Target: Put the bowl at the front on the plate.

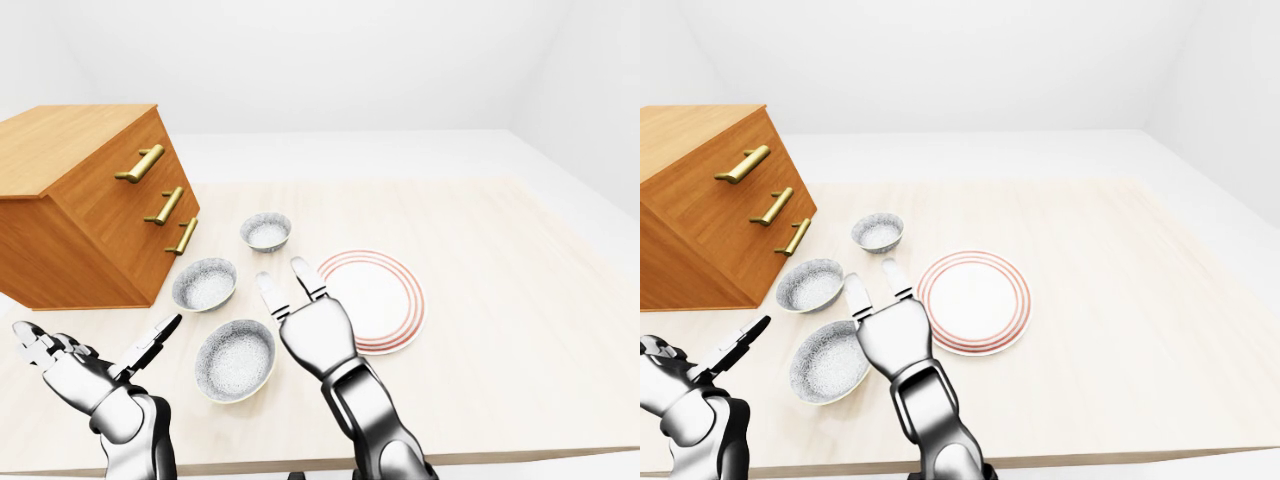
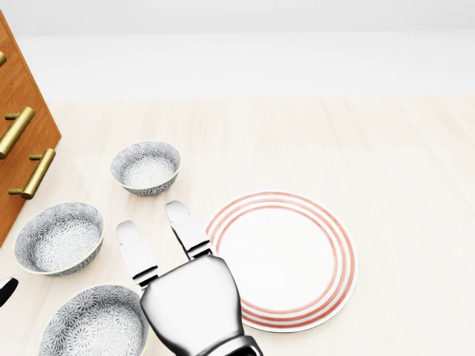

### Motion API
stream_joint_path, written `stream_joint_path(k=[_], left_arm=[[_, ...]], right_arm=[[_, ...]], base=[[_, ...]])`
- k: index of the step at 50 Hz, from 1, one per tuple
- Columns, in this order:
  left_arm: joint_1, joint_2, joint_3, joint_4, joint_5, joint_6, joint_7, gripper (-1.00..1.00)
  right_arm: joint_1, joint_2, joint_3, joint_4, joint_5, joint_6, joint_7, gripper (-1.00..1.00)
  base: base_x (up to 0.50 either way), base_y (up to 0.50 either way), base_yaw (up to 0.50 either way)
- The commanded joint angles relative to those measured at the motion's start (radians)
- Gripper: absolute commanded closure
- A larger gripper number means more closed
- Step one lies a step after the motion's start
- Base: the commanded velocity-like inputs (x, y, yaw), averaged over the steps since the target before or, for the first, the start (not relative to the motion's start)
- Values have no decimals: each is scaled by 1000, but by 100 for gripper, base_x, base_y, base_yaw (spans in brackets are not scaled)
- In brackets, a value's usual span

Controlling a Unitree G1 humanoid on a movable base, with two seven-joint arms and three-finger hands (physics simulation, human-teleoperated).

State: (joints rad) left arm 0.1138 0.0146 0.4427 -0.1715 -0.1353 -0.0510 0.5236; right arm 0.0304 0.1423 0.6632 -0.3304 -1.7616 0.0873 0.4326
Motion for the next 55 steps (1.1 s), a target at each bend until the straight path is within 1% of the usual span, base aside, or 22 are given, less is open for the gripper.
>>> stream_joint_path(k=[1,3,4,8,11,13,16,17,19,27,31,32,35,39,40,42,44,46,48,50,53,55], left_arm=[[0,0,0,1,0,-1,0,-100],[2,0,0,-4,-1,3,0,-100],[1,0,0,-3,0,2,0,-100],[-3,1,-1,9,2,-5,0,-100],[-1,2,-1,0,1,3,0,-100],[-4,2,-1,8,2,-2,0,-100],[-2,2,-1,3,1,1,0,-100],[-4,2,-1,12,0,-8,0,-100],[2,1,-1,-6,-2,3,0,-100],[1,0,3,-12,-4,10,0,-100],[-1,0,1,2,-3,-4,0,-100],[2,0,2,-12,-4,7,0,-100],[1,0,3,-12,-3,9,0,-100],[-1,0,2,-3,-2,2,0,-100],[-5,1,1,13,0,-11,0,-100],[-3,2,0,9,-2,-8,0,-100],[-5,3,-1,16,-1,-13,0,-100],[0,2,-1,-2,-4,-1,0,-100],[-1,2,0,-4,-4,1,0,-100],[-7,3,-1,22,-1,-18,0,-100],[-1,2,-1,2,-5,-4,0,-100],[-2,2,-1,4,-3,-6,0,-100]], right_arm=[[0,-1,-7,-1,2,0,-6,-100],[-1,0,2,3,29,0,-24,-100],[-3,-1,10,16,9,0,-1,-100],[0,-7,25,25,47,0,-19,-100],[9,-2,47,31,24,0,-10,-100],[10,-2,55,35,31,0,-10,-100],[10,2,65,44,45,0,-23,-100],[10,4,69,48,45,0,-26,-100],[8,3,76,57,53,0,-30,-100],[19,-23,69,99,90,0,-80,-100],[28,-26,83,104,96,-17,-63,-100],[30,-28,96,98,93,-26,-46,-100],[43,-43,104,97,106,-39,-50,-100],[56,-44,134,70,94,-35,-17,-100],[56,-42,148,61,81,-35,5,-100],[56,-39,159,59,88,-40,23,-100],[56,-41,170,61,101,-52,31,-100],[53,-40,181,54,100,-61,51,-100],[55,-45,178,57,116,-70,47,-100],[54,-55,176,53,125,-95,67,-100],[56,-51,184,31,133,-114,99,-100],[55,-44,199,18,133,-120,126,-100]], base=[[0,0,0],[0,0,0],[0,0,0],[0,0,0],[0,0,0],[0,0,0],[0,0,0],[0,0,0],[0,0,0],[0,0,0],[0,0,0],[0,0,0],[0,0,0],[0,0,0],[0,0,0],[0,0,0],[0,0,0],[0,0,0],[0,0,0],[0,0,0],[0,0,0],[0,0,0]])
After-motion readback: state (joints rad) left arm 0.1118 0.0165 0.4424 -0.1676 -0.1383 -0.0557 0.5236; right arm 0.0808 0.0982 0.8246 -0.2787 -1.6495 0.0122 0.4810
